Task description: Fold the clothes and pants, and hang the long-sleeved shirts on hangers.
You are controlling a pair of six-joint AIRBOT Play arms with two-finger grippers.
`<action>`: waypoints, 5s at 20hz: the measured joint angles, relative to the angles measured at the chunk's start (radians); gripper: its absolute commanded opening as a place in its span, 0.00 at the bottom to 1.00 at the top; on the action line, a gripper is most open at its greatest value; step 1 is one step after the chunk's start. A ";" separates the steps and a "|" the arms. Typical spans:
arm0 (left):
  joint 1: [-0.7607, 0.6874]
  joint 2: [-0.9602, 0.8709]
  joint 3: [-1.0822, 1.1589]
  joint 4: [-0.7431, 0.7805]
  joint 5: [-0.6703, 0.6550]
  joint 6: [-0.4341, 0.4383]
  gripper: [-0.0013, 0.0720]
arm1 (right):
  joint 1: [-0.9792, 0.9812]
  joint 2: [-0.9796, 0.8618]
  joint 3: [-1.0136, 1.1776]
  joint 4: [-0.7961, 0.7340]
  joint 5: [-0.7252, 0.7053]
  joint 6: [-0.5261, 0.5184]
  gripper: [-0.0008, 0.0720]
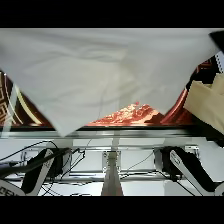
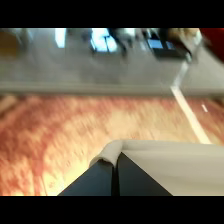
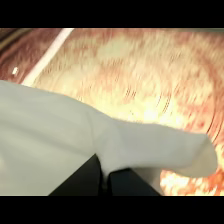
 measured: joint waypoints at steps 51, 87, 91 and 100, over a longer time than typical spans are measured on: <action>-0.194 0.158 0.029 0.289 0.507 -0.218 0.03 | 0.174 0.143 0.023 -0.150 -0.652 0.028 0.03; -0.426 -0.877 0.031 0.493 -0.141 -0.117 0.20 | 0.174 -0.733 -0.095 -0.394 -0.061 0.074 0.11; -0.428 -0.917 0.031 0.513 -0.205 -0.151 0.97 | 0.174 -0.735 -0.138 -0.423 0.012 0.075 0.88; -0.365 -0.812 0.037 0.526 -0.236 -0.264 0.97 | 0.113 -0.711 -0.212 -0.554 0.117 0.109 0.39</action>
